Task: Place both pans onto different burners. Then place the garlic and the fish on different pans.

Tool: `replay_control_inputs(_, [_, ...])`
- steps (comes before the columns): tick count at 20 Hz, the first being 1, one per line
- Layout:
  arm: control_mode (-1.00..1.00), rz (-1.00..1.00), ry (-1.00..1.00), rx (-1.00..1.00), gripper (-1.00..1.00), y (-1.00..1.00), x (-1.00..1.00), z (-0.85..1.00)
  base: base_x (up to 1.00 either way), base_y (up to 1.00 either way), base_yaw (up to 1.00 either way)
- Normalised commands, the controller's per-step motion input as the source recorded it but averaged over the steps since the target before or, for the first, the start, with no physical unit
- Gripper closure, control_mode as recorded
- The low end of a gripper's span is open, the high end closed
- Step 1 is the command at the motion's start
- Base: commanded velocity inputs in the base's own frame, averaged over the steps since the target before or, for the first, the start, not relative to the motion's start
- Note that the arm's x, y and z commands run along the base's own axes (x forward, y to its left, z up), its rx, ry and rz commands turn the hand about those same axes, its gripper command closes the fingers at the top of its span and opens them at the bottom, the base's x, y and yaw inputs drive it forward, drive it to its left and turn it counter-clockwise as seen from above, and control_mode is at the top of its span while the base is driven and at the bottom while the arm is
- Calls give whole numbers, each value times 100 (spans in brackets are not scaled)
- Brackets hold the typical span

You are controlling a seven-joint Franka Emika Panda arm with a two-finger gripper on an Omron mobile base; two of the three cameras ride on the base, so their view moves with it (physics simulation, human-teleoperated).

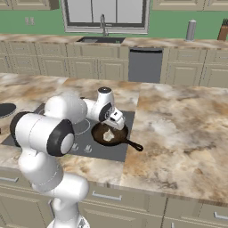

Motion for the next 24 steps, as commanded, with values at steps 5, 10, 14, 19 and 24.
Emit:
replay_control_inputs(5, [-100,0,-4,0,-100,6,-78,47,0,0,0])
replay_control_inputs(10, [-100,0,0,0,-100,35,-61,48,0,0,0])
replay_control_inputs(14, [-100,0,0,0,-100,36,-54,57,0,0,0])
replay_control_inputs(19, [-100,2,0,-1,-100,21,-43,57,0,0,0])
replay_control_inputs(24, [-100,5,0,-6,-100,7,-42,47,0,0,0])
